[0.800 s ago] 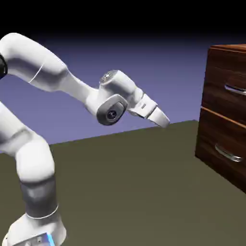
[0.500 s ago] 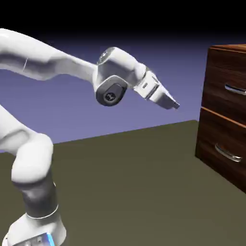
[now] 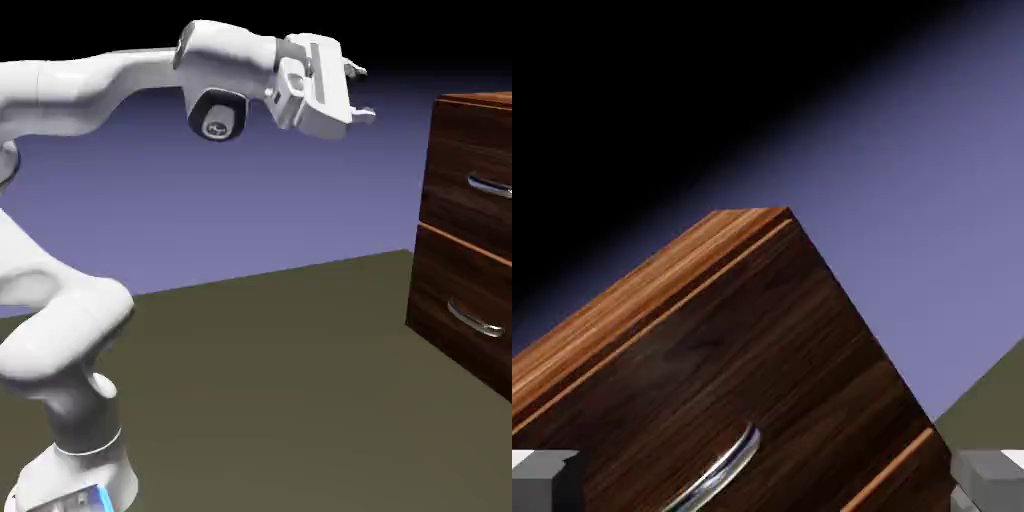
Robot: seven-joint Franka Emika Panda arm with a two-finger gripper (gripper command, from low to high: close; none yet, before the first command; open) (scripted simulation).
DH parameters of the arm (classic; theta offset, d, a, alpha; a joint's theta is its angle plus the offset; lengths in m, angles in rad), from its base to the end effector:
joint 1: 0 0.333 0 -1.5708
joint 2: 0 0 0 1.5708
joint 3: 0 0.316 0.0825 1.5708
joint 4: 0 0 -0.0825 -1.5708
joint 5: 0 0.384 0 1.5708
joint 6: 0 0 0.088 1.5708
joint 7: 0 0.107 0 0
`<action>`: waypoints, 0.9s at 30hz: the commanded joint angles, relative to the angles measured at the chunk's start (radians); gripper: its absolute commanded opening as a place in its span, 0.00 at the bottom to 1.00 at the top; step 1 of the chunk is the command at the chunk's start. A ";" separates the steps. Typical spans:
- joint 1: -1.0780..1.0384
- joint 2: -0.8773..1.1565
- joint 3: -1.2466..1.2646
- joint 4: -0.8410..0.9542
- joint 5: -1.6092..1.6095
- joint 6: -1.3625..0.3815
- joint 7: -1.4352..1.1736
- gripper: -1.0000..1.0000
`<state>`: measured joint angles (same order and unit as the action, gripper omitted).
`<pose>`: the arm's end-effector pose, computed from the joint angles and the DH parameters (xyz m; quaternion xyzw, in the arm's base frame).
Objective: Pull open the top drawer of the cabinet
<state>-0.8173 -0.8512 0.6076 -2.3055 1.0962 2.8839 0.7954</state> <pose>0.3741 -0.0150 0.7210 -0.5133 0.5744 -0.5191 0.3705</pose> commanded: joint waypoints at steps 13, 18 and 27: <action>-0.428 -0.145 0.313 0.260 0.565 -0.079 0.028 0.50; -0.592 -0.201 0.434 0.360 0.783 -0.109 0.039 0.50; -0.888 -0.301 0.651 0.540 1.174 -0.164 0.058 0.50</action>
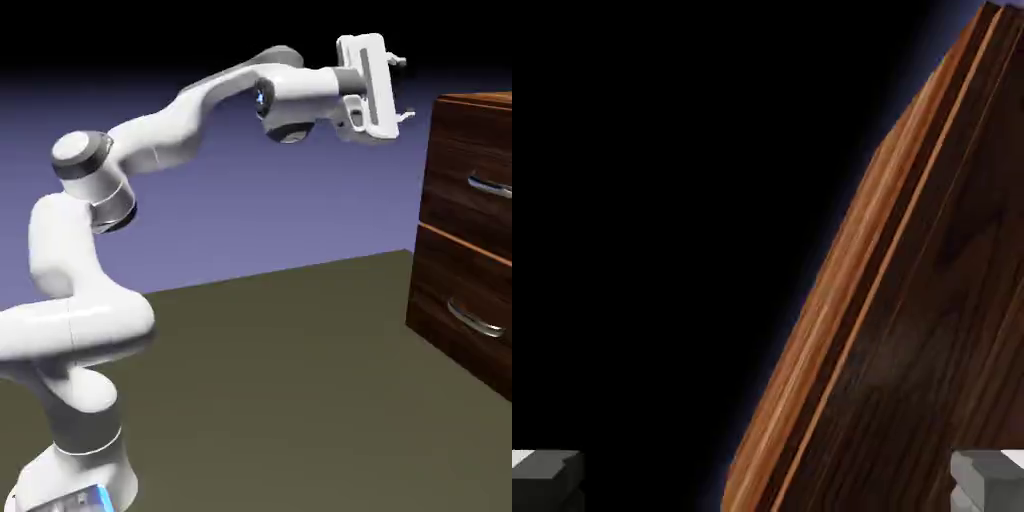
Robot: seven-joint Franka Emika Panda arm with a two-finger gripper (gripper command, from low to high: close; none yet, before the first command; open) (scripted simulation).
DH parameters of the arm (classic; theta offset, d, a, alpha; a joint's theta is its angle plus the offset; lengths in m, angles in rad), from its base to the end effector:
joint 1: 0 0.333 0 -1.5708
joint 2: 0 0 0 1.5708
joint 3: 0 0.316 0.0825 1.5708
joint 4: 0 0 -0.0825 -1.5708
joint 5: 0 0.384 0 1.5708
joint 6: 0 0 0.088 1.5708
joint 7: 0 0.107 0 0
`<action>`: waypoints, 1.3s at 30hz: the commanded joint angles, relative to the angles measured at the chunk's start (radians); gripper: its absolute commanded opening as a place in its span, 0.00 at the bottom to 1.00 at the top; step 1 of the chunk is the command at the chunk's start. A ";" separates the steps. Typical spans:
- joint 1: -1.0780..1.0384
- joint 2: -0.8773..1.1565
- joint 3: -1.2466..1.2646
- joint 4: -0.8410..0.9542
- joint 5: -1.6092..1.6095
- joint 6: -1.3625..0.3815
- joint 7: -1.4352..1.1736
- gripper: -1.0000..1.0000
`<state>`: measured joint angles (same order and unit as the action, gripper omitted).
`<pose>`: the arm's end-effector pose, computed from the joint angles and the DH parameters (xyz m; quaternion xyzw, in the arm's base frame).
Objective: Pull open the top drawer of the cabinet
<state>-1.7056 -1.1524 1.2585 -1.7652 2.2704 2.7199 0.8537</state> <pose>0.5811 0.0870 0.6375 -0.3634 0.5954 -0.4072 0.5896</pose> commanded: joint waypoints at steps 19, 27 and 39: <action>-0.520 -0.156 0.311 0.448 0.466 0.006 0.095 0.50; -0.500 -0.156 0.304 0.414 0.475 -0.008 0.086 0.00; -0.205 -0.122 0.213 -0.021 0.514 -0.155 -0.013 0.00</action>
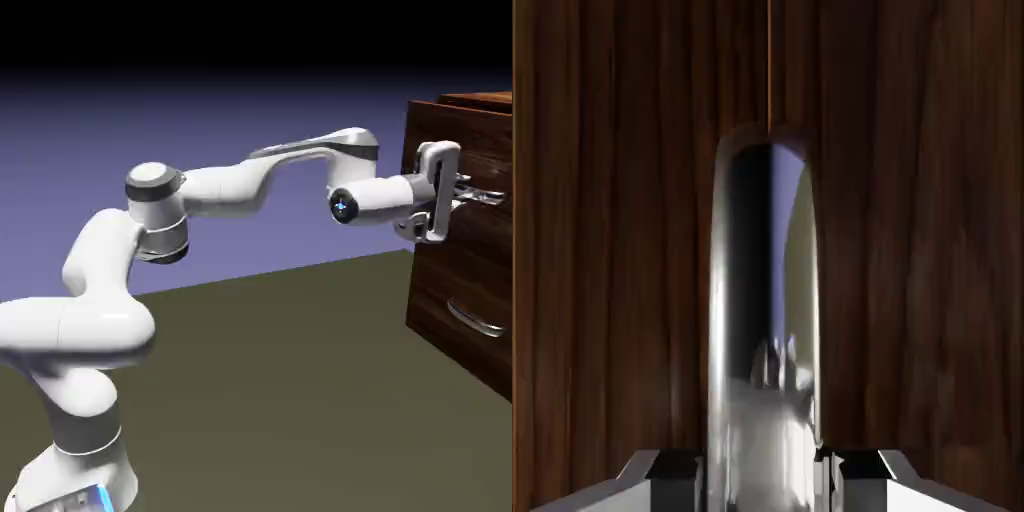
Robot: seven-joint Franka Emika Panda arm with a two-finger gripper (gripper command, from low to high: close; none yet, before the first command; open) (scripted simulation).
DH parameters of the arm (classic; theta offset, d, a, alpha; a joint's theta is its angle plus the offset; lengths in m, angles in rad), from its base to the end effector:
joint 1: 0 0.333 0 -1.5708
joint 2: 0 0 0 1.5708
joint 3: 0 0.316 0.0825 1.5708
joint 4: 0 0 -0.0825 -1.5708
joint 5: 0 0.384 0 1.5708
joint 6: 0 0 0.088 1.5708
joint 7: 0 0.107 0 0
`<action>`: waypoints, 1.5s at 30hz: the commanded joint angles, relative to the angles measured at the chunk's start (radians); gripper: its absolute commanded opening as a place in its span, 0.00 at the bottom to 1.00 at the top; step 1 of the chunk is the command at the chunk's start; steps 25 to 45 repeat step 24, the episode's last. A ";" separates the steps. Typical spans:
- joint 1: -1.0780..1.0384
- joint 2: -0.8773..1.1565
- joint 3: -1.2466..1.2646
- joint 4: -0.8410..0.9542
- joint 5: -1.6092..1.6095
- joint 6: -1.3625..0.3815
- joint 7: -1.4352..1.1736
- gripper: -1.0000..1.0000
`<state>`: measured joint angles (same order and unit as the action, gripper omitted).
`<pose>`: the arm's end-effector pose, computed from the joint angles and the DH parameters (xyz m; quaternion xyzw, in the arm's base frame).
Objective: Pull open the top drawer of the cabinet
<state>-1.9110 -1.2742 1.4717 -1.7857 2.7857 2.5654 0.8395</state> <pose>0.6487 0.0252 0.4748 -0.2708 0.6529 -0.2704 0.6536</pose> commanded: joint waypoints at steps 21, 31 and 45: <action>0.614 -0.040 -0.263 -0.727 -0.081 -0.139 -0.058 0.00; 0.650 -0.050 -0.280 -0.760 -0.093 -0.136 -0.055 1.00; 0.650 -0.050 -0.280 -0.760 -0.093 -0.136 -0.055 1.00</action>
